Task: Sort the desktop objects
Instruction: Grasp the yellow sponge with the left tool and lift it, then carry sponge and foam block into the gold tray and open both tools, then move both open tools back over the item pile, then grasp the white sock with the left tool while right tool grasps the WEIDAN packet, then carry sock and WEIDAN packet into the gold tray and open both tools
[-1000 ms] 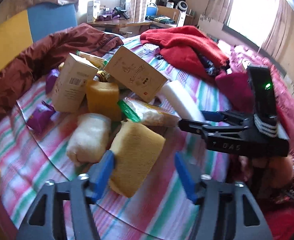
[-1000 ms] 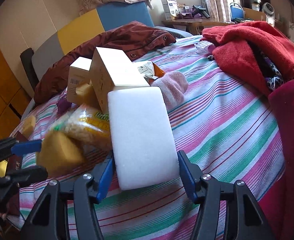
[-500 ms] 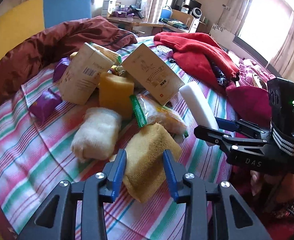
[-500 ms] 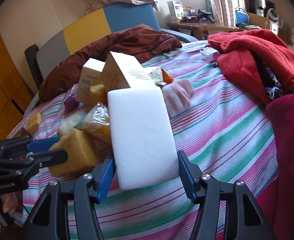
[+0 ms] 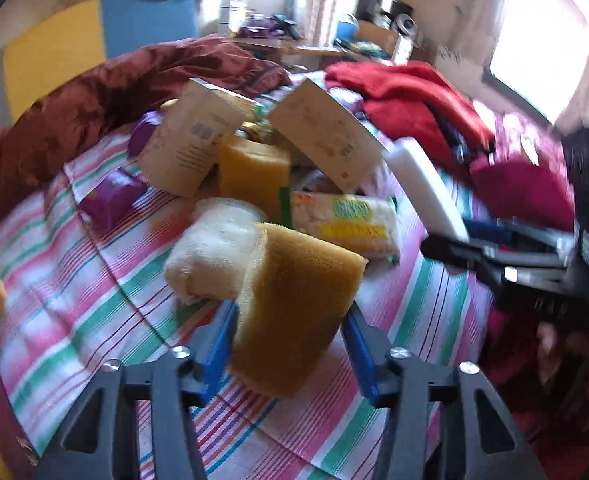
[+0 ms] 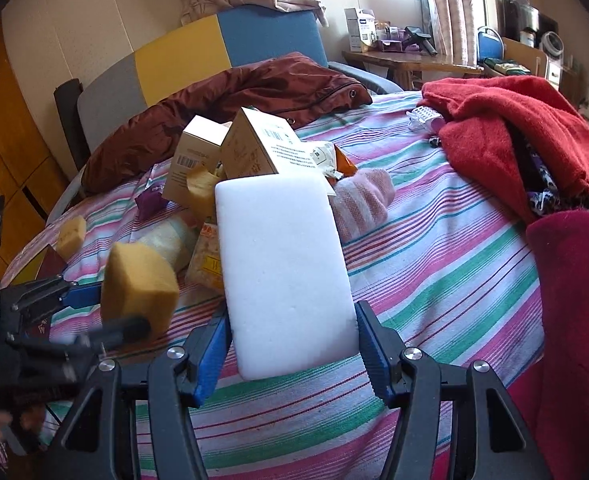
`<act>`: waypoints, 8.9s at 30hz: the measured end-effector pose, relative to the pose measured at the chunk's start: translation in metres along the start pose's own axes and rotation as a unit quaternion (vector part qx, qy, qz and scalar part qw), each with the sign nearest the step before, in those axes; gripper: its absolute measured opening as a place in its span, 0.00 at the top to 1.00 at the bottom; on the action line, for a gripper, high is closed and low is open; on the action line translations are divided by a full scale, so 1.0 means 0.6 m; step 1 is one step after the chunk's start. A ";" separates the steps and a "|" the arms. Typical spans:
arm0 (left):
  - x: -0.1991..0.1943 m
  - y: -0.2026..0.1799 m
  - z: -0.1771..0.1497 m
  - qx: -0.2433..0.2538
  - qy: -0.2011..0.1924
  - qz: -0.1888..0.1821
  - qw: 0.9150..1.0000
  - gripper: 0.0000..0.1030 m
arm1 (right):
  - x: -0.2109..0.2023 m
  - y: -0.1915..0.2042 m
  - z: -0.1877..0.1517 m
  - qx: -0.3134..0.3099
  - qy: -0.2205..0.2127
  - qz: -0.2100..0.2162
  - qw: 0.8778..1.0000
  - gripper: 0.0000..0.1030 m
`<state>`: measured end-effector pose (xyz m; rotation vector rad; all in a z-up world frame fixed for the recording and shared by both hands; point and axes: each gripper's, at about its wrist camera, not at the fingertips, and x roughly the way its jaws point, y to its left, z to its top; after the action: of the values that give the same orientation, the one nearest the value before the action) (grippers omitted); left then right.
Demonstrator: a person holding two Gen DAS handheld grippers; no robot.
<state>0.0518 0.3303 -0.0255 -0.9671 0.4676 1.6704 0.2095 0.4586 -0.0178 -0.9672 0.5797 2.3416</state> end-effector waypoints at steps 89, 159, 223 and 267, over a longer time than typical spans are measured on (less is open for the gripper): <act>-0.320 0.273 -0.186 -0.363 -0.125 0.124 0.915 0.36 | -0.009 0.424 0.024 -0.163 -0.006 0.222 0.961 0.16; -0.001 0.084 -0.031 -0.159 0.001 0.018 0.987 0.49 | 0.109 0.056 0.011 -0.090 0.079 0.100 0.988 0.16; -0.049 0.071 -0.099 -0.165 -0.012 0.053 0.985 0.44 | 0.066 0.144 -0.022 -0.119 0.098 0.055 0.987 0.48; -0.362 0.450 -0.404 -0.450 -0.041 0.185 0.873 0.44 | 0.147 0.694 -0.007 -0.194 0.181 0.201 0.943 0.48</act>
<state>-0.0970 -0.0655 -0.0422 -1.5228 -0.2620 2.3319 -0.0990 0.1657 -0.0106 -1.6129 0.4968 2.7210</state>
